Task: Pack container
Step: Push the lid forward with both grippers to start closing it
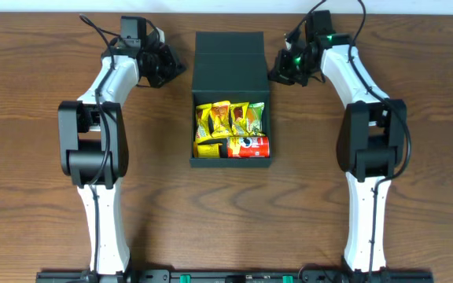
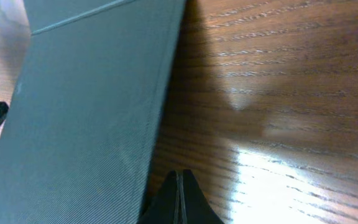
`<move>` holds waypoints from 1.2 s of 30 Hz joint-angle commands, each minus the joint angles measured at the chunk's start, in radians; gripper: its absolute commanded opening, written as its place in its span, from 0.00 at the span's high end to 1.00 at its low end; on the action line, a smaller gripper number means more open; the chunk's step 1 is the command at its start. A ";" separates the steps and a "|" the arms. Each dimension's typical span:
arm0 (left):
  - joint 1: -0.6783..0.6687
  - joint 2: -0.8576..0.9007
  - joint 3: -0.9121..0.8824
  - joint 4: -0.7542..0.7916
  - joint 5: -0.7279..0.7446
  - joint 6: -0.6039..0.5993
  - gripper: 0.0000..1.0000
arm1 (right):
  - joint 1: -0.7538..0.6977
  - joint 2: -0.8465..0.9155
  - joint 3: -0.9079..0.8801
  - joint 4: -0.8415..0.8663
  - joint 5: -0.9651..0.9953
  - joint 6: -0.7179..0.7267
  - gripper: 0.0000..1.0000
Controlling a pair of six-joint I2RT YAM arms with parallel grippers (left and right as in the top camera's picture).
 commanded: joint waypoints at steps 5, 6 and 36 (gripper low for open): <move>0.001 0.048 0.005 0.005 0.050 -0.043 0.94 | 0.004 0.023 0.002 0.004 -0.005 0.021 0.98; 0.001 0.053 0.005 0.005 0.057 -0.050 0.94 | 0.004 0.023 0.002 0.006 -0.005 0.022 0.99; -0.046 0.063 0.005 0.111 0.136 -0.059 0.94 | 0.006 0.077 0.002 0.142 -0.250 0.047 0.98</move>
